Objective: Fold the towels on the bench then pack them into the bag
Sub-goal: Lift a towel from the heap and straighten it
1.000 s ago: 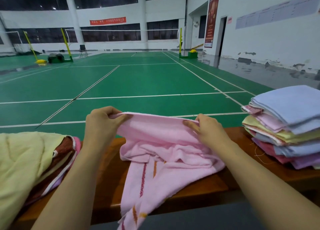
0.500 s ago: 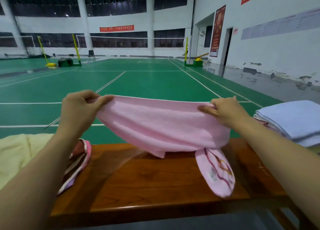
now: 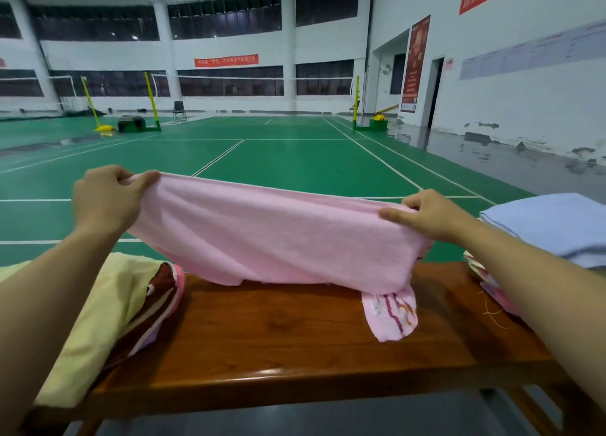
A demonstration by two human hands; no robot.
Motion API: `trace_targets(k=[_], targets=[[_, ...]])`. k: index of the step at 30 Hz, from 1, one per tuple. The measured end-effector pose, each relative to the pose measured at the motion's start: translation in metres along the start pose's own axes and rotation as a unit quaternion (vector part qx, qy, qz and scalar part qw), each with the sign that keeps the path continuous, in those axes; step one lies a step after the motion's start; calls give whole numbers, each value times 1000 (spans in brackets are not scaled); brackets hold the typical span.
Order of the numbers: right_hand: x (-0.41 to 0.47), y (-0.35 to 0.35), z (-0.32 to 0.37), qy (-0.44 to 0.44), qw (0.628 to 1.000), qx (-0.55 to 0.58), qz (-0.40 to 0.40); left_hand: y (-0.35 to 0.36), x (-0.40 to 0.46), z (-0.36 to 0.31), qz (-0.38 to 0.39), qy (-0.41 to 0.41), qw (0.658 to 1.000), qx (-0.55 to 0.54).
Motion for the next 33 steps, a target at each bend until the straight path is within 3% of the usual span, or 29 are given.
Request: trace_targets(k=[5,11,16,20,23,26,33], targets=[[-3,-7,-13,43,999,-19,27,-12,7,24,2,-32,999,40],[-2,-29,-22,98,984,132,-63,-5,-3,31,46,-65,996,30],[4,-69,-4,76,972,199,-104,-6,-3,14,28,-69,997,-15],[4,-108,13,40,987,68,-138,-19,3,2,-2,-73,996,-43],[-5,-124,17,19,982,-19,-188,-29,1,-9,-11,-65,997,-44],[-23,-129,20,18,977,-103,-187,-40,-7,-21,-14,-47,998,-40],[-68,-145,18,30,974,-54,-216,-73,-29,-55,-21,13,1000,-18]])
Point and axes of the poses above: each hand's wrist, its own x-axis towards the middle knuckle, its own y-axis out of the palm, z = x × y, the point moved 3 cm from there along x, towards the middle knuckle, and after that the axes turned 3 degrees about -x, right-handed, at the moved point
